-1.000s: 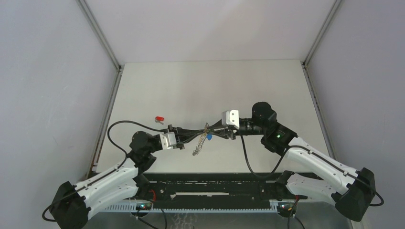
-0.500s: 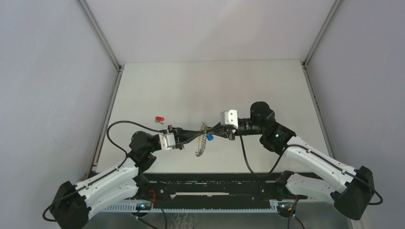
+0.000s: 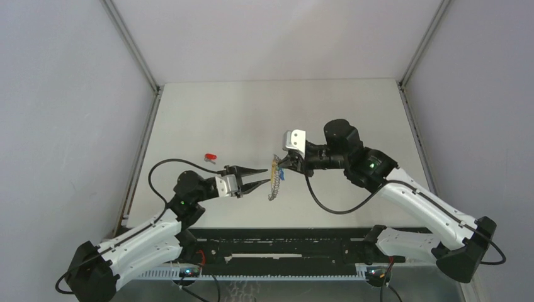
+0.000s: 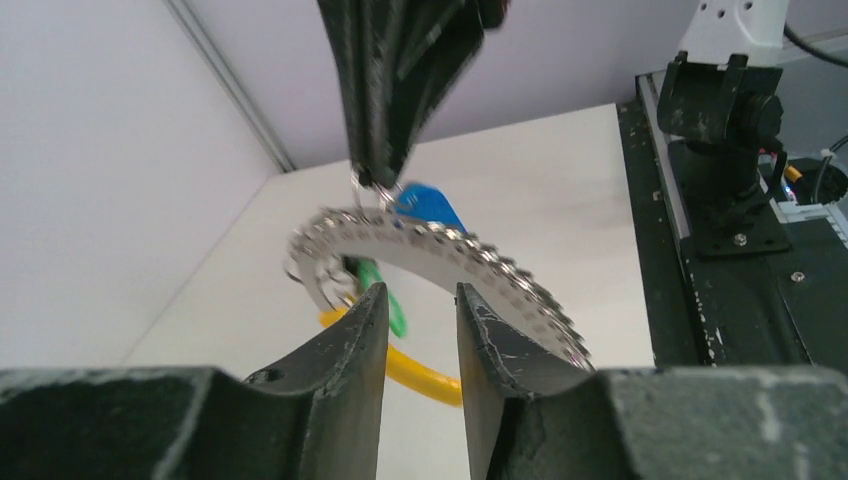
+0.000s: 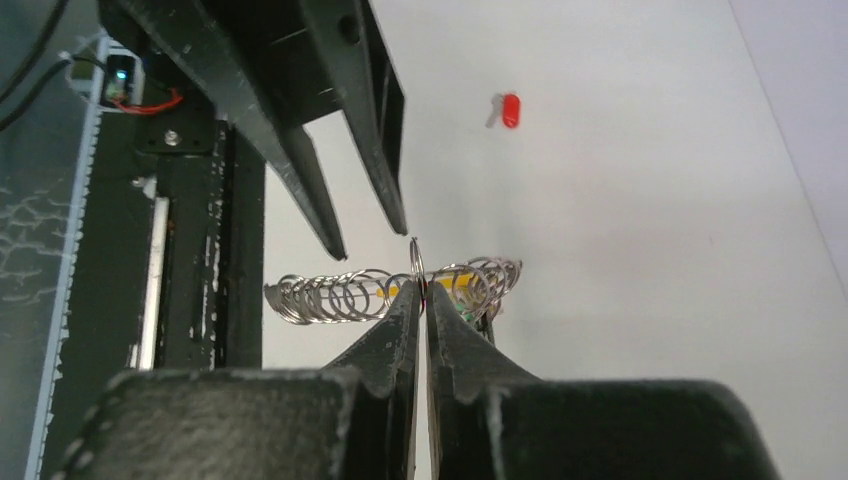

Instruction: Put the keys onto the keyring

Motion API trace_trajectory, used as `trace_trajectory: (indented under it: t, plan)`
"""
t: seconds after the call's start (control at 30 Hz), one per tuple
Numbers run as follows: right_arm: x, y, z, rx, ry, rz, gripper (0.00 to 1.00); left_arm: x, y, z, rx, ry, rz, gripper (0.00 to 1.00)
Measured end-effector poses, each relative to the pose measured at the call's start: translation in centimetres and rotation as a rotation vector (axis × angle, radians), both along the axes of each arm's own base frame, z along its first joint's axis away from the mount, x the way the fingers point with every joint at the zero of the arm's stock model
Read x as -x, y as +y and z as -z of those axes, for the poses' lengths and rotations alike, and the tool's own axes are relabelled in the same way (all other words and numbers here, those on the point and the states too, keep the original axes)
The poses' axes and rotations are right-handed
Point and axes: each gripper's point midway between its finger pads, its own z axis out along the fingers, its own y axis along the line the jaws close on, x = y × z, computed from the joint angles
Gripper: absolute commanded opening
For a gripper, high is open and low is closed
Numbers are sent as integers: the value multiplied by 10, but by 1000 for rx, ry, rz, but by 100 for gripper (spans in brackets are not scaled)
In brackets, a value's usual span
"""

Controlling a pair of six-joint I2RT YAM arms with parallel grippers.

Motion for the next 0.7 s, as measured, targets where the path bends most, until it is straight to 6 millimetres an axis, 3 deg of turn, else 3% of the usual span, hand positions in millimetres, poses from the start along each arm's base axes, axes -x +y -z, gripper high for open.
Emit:
trace_trajectory:
  t: [0.2,0.43,0.7]
  plan:
    - [-12,-5,-1,215,33,104,0,-6,1,18,-57,38,-28,38]
    - [-12,-20,36,559,91,180,0,-16,8,10,0,20,-84,39]
    - [-9,-34,64,784,110,194,0,-24,-1,23,36,97,-46,39]
